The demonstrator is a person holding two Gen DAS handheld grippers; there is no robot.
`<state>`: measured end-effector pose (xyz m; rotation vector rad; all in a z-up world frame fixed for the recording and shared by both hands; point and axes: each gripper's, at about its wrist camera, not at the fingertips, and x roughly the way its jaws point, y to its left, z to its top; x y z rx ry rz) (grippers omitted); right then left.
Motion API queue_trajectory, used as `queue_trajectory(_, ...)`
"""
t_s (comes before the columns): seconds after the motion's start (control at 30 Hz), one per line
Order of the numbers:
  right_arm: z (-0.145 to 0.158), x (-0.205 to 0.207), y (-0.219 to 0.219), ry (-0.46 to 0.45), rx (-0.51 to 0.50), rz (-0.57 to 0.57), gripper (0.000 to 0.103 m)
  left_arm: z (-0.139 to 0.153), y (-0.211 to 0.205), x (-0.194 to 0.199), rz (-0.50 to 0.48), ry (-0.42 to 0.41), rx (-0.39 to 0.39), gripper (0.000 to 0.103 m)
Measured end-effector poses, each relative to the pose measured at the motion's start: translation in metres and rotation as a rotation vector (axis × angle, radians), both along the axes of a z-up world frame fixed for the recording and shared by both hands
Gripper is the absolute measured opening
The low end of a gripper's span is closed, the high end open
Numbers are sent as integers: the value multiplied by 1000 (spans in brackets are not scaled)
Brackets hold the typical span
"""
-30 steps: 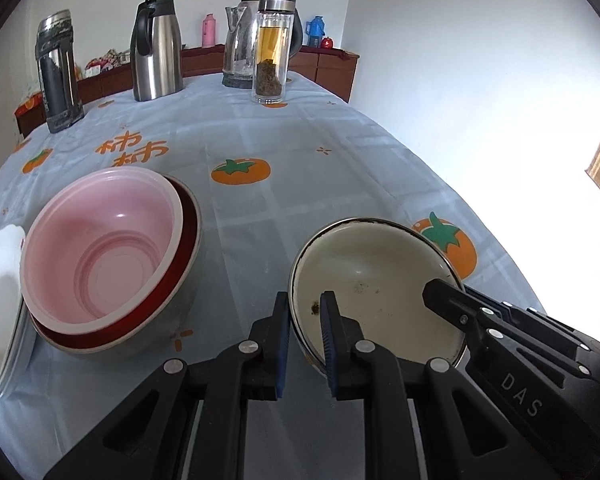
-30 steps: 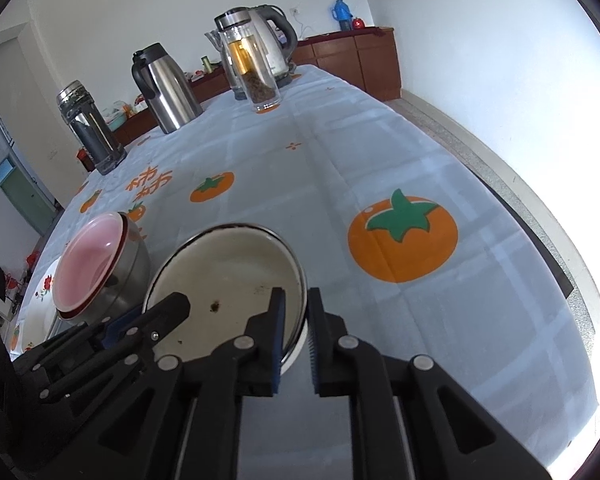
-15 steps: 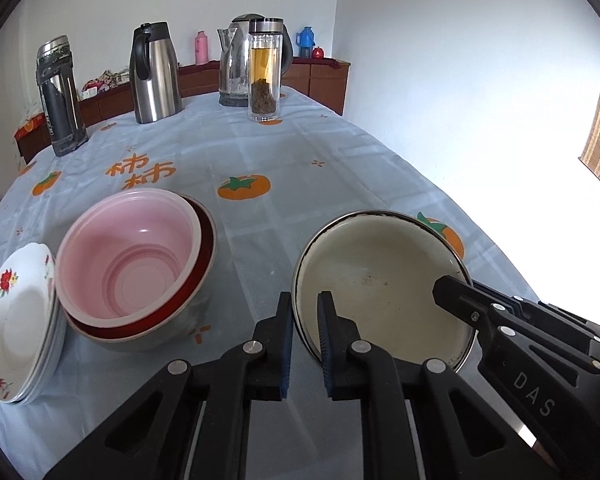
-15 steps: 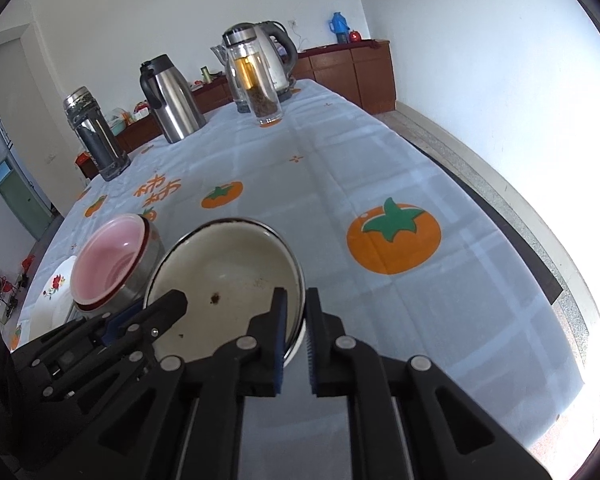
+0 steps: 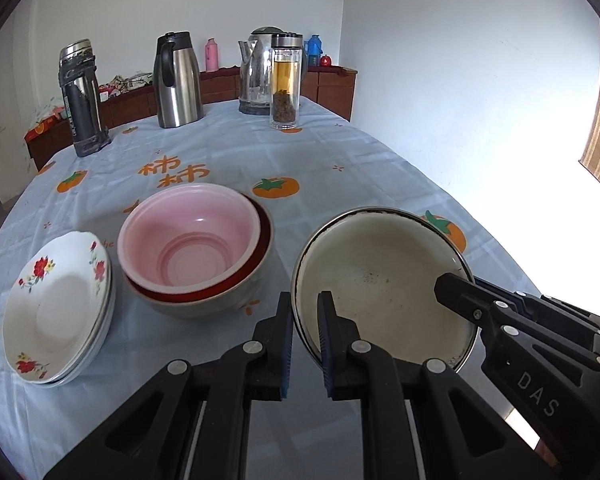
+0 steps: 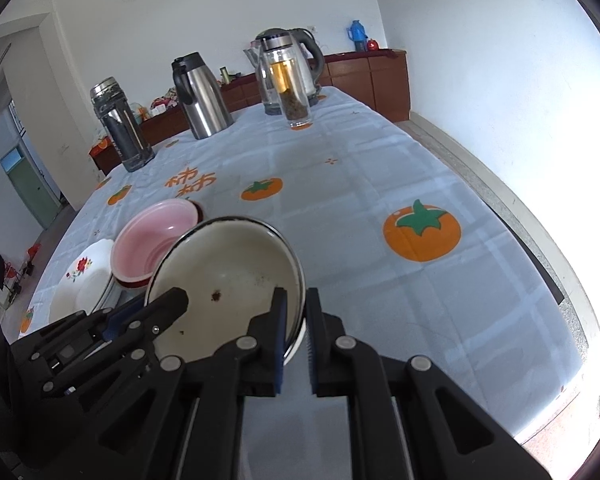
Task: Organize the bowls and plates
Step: 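Grasp the white enamel bowl rim with the left gripper and lift, then carry the enamel bowl with the left gripper and lower it into the red bowl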
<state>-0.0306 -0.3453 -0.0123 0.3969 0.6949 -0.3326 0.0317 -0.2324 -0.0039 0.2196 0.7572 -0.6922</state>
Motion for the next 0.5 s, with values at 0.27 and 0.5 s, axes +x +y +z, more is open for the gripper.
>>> queue_trajectory(0.27,13,9,30,-21,-25,51,9,12,34,4,45,-24,-32,14)
queue_trajectory(0.5,26,26,47,-47,-44,93,9,24,51,14,91,-66,-22,14)
